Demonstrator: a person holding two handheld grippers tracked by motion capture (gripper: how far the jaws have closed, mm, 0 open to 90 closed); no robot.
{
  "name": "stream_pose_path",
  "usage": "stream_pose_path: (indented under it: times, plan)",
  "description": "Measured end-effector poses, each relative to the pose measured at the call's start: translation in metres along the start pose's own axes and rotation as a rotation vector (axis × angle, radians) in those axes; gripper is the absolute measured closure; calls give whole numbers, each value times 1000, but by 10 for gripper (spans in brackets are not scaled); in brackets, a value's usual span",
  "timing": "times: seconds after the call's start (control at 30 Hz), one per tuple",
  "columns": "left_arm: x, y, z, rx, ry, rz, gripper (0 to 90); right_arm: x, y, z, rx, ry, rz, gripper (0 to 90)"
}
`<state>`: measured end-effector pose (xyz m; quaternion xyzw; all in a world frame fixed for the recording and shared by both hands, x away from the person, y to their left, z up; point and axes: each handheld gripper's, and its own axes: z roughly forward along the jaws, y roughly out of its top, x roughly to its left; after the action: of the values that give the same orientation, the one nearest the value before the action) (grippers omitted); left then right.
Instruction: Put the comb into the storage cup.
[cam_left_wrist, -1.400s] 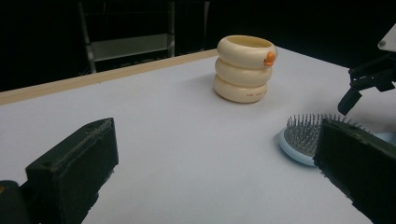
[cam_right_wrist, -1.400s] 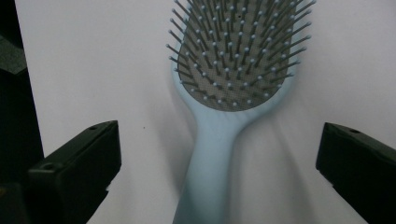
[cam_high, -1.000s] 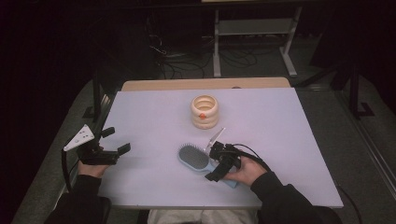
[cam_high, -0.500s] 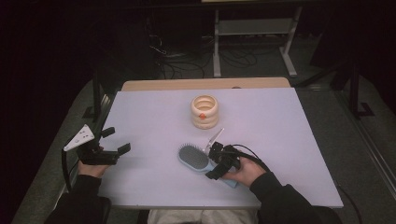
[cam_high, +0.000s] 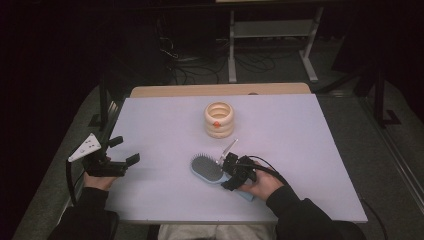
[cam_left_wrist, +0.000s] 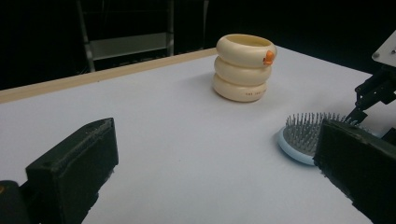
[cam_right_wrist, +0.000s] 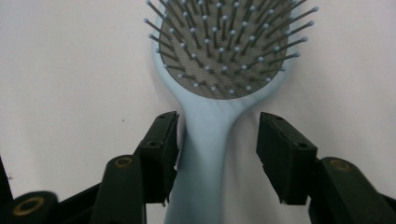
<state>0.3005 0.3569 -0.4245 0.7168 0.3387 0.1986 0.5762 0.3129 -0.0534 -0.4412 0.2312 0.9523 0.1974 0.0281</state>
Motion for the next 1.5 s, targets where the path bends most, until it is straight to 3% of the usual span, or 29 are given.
stream_pose_path:
  times: [0.13,0.4,1.07,1.5]
  plan:
    - [0,0,0,0,-1,0,0,4,1,0,7,-33,-13,522]
    - [0,0,0,-1,-1,0,0,4,2,0,7,-31,-29,674]
    - [0,0,0,1,-3,2,0,-4,2,-2,5,32,11,687]
    - [0,0,0,3,-3,4,0,-5,3,-9,-25,34,15,687]
